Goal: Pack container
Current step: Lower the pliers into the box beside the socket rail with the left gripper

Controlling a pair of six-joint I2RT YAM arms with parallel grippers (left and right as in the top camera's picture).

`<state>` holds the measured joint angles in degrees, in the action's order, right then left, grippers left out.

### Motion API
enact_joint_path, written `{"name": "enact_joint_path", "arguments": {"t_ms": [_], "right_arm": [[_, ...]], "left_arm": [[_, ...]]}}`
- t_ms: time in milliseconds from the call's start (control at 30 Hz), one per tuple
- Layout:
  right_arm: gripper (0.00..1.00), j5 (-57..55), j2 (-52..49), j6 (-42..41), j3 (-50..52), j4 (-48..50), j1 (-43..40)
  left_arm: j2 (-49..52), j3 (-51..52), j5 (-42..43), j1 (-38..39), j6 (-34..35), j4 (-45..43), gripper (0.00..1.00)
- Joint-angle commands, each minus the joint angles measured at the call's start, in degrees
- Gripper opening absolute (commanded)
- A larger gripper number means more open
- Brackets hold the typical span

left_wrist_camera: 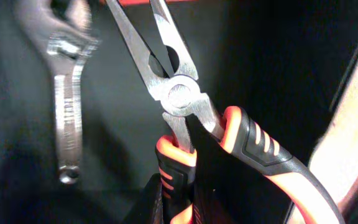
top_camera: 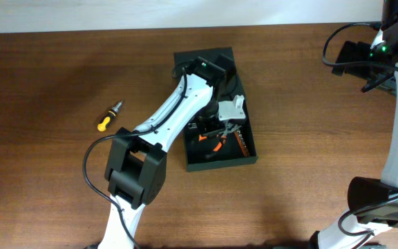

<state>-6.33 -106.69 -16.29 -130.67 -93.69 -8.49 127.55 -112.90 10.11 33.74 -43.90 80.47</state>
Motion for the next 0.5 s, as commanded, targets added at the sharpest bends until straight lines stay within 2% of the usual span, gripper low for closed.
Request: {"name": "enact_joint_path", "arguments": {"t_ms": [0,467], "right_arm": [[0.99,0.11,0.46,-0.22,0.07,0.0,-0.2],[0.99,0.11,0.46,-0.22,0.07,0.0,-0.2]], "left_arm": [[-2.84,2.71,3.26,0.33,-4.52,-0.35,0.02],[-2.84,10.12,4.11,1.79,-8.04,-4.11,0.02]]}}
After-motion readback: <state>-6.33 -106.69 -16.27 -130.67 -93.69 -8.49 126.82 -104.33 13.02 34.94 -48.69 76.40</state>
